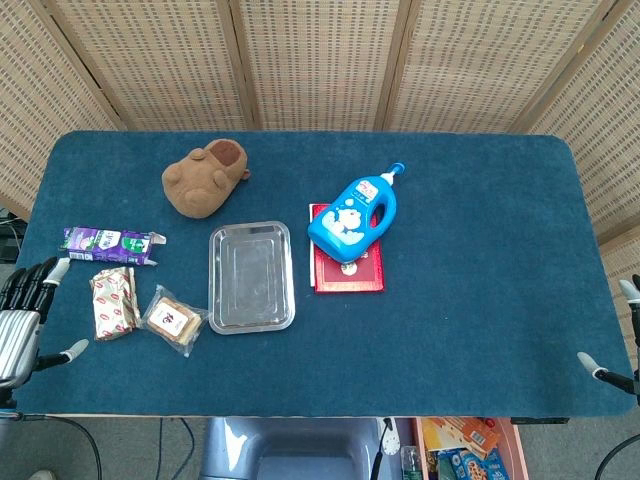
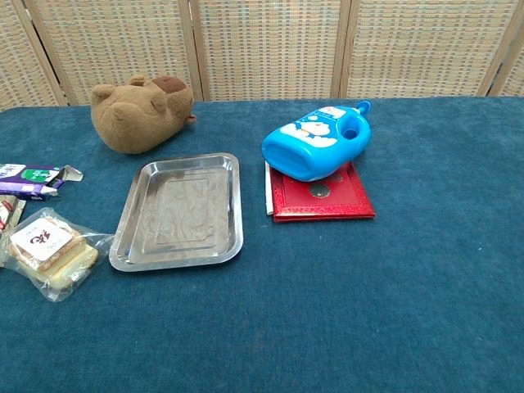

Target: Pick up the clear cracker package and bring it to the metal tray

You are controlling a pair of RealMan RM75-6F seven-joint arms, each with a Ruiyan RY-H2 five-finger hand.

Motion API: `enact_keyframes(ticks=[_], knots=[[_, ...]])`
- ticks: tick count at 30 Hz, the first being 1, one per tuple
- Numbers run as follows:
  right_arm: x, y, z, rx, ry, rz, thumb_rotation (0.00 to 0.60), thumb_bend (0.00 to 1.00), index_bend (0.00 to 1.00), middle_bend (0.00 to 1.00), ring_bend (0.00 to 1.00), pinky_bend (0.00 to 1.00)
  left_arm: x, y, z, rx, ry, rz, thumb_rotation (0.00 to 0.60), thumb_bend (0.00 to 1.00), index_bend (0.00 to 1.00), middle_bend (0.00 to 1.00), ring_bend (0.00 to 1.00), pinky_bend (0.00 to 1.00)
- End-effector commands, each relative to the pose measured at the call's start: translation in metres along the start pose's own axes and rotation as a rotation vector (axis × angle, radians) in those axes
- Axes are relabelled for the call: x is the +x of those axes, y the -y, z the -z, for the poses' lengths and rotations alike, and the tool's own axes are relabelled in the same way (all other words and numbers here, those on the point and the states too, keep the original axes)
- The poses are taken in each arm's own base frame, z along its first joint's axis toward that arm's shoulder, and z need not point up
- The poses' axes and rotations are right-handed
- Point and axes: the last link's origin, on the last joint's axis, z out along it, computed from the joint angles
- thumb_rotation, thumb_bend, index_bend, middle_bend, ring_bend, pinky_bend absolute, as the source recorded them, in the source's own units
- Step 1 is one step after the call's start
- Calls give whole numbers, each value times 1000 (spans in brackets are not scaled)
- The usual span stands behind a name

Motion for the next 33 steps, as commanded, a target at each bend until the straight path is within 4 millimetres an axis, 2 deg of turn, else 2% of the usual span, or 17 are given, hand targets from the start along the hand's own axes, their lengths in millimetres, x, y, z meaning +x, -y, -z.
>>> enact_keyframes(ticks=[1,8,9,10,15,21,24,30,31,33], knots=[[0,0,0,-1,3,-1,600,0,0,0,0,0,0,-1,0,-5,-3,-5,600,0,0,0,0,0],[0,0,0,-2,8,-3,600,0,0,0,0,0,-9,-5,-2,-39,52,-2,600,0,0,0,0,0],[0,0,0,-3,7,-3,600,0,0,0,0,0,-15,-7,-6,-59,83,-11,600,0,0,0,0,0],[0,0,0,-5,9,-4,600,0,0,0,0,0,-32,-11,-15,-95,173,-27,600,0,0,0,0,0],[-2,-2,-4,-21,16,-5,600,0,0,0,0,0,-73,-19,-47,-192,329,-97,600,0,0,0,0,0],[-3,-4,-6,-34,22,-3,600,0,0,0,0,0,-105,-32,-68,-299,382,-156,600,0,0,0,0,0],[-5,-4,-7,-38,26,-1,600,0,0,0,0,0,-116,-38,-81,-341,352,-195,600,0,0,0,0,10],[-6,-5,-8,-47,29,2,600,0,0,0,0,0,-135,-46,-93,-384,361,-228,600,0,7,32,10,194],[-6,-5,-8,-50,30,3,600,0,0,0,0,0,-139,-48,-95,-389,373,-238,600,0,31,68,32,230],[-7,-6,-9,-53,32,4,600,0,0,0,0,0,-144,-50,-98,-392,384,-248,600,0,140,174,118,307]])
